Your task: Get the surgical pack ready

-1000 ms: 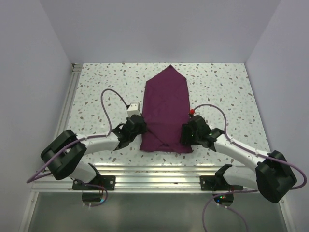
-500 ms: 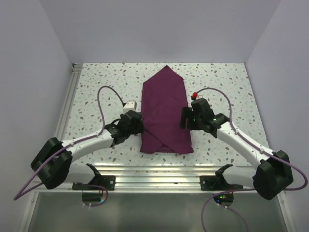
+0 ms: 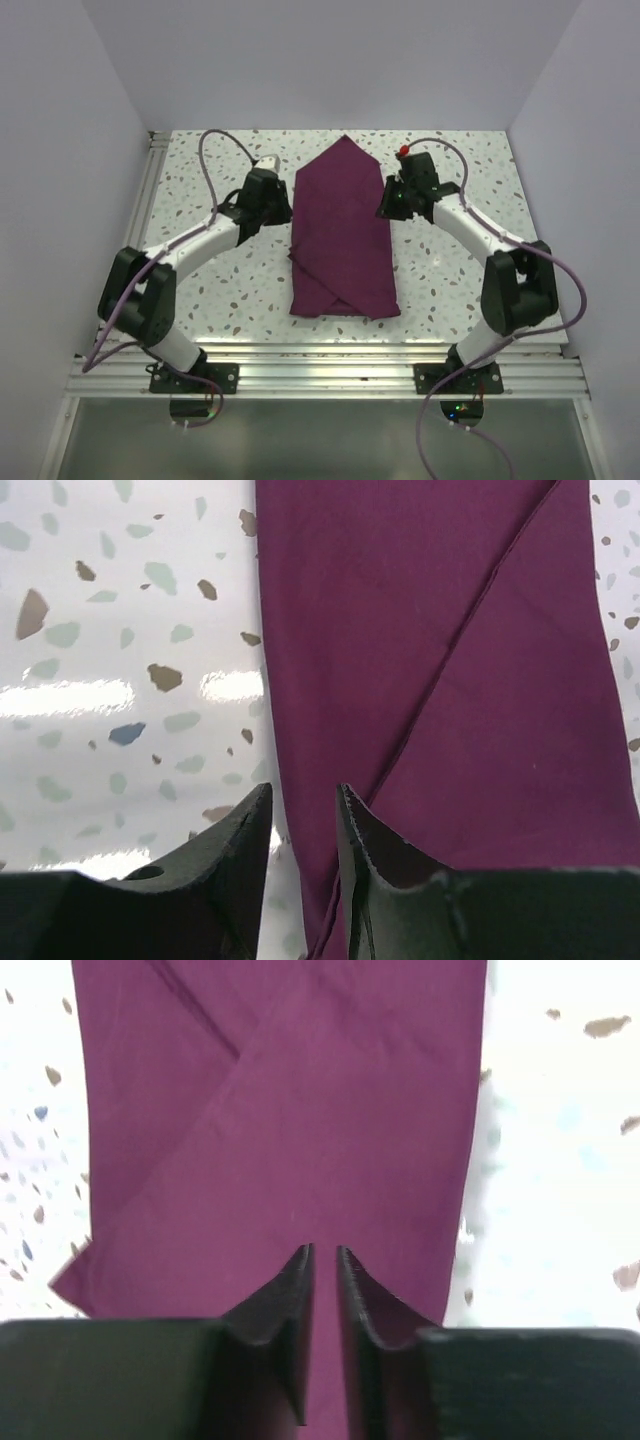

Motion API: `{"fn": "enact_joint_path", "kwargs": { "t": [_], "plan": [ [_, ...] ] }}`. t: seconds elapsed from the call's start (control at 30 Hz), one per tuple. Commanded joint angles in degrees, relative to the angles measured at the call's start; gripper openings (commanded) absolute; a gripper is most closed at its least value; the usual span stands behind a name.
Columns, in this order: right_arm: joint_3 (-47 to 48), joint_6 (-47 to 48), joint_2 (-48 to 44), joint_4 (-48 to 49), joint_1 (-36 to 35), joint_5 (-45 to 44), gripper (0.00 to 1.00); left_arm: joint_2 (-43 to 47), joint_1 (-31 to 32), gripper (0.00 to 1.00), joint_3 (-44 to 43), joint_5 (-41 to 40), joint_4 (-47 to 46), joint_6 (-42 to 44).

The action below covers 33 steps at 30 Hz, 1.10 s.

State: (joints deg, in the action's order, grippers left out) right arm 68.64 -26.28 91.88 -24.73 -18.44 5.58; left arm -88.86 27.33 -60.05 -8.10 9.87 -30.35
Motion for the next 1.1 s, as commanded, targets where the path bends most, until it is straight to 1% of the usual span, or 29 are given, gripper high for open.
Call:
{"fn": "enact_joint_path", "kwargs": {
  "t": [0.0, 0.03, 0.07, 0.1, 0.13, 0.2, 0.23, 0.37, 0.4, 0.5, 0.6, 0.73, 0.87, 0.9, 1.07],
  "plan": [
    [7.62, -0.26, 6.54, 3.99, 3.31, 6.0, 0.16, -8.14, -2.19, 0.35, -6.63, 8.35, -2.13, 2.23],
    [8.6, -0.52, 10.13, 4.69, 3.93, 6.71, 0.13, -9.65, -2.37, 0.33, -7.35, 10.97, -3.0, 1.7],
    [9.57, -0.87, 11.73, 5.04, 5.33, 7.59, 0.12, -11.06, -2.63, 0.29, -8.06, 11.61, -4.58, 1.52],
    [11.15, -1.57, 13.14, 6.26, 6.04, 9.51, 0.08, -13.94, -2.72, 0.28, -9.63, 12.22, -4.94, 1.35],
    [11.77, -1.93, 16.2, 6.88, 6.57, 10.32, 0.07, -15.45, -2.9, 0.26, -10.34, 12.58, -5.38, 1.08],
    [13.53, -3.24, 18.77, 7.94, 8.24, 12.94, 0.03, -19.5, -3.69, 0.2, -12.36, 13.63, -6.35, 0.73],
    [13.71, -3.6, 20.52, 8.47, 8.59, 13.57, 0.02, -20.81, -4.39, 0.17, -12.89, 14.07, -6.7, 0.56],
    [12.84, -5.53, 24.04, 10.85, 10.78, 15.16, 0.01, -25.65, -5.79, 0.14, -12.81, 15.22, -8.99, -0.15],
    [12.66, -5.53, 24.66, 10.76, 11.05, 15.07, 0.0, -26.1, -5.97, 0.14, -12.46, 14.43, -8.99, -0.24],
    [11.26, -5.45, 26.16, 9.71, 11.41, 11.39, 0.0, -26.72, -6.33, 0.13, -10.79, 12.06, -8.99, -0.41],
    [9.15, -5.97, 26.07, 10.58, 11.49, 9.62, 0.0, -26.1, -6.33, 0.13, -9.03, 8.9, -8.99, -0.5],
    [8.96, -6.59, 24.67, 11.54, 11.49, 8.39, 0.0, -24.7, -6.33, 0.13, -8.15, 8.27, -8.9, -0.06],
    [11.94, -7.12, 24.05, 12.16, 11.49, 8.91, 0.0, -23.56, -6.33, 0.15, -11.21, 8.19, -8.73, 0.9],
    [14.22, -7.29, 24.4, 11.9, 11.41, 9.35, 0.0, -23.55, -6.41, 0.16, -12.18, 8.27, -8.64, 1.34],
    [22.66, -7.99, 29.48, 10.41, 11.41, 10.59, 0.0, -26.35, -6.41, 0.2, -20.34, 8.19, -6.97, 2.49]
  ]
}}
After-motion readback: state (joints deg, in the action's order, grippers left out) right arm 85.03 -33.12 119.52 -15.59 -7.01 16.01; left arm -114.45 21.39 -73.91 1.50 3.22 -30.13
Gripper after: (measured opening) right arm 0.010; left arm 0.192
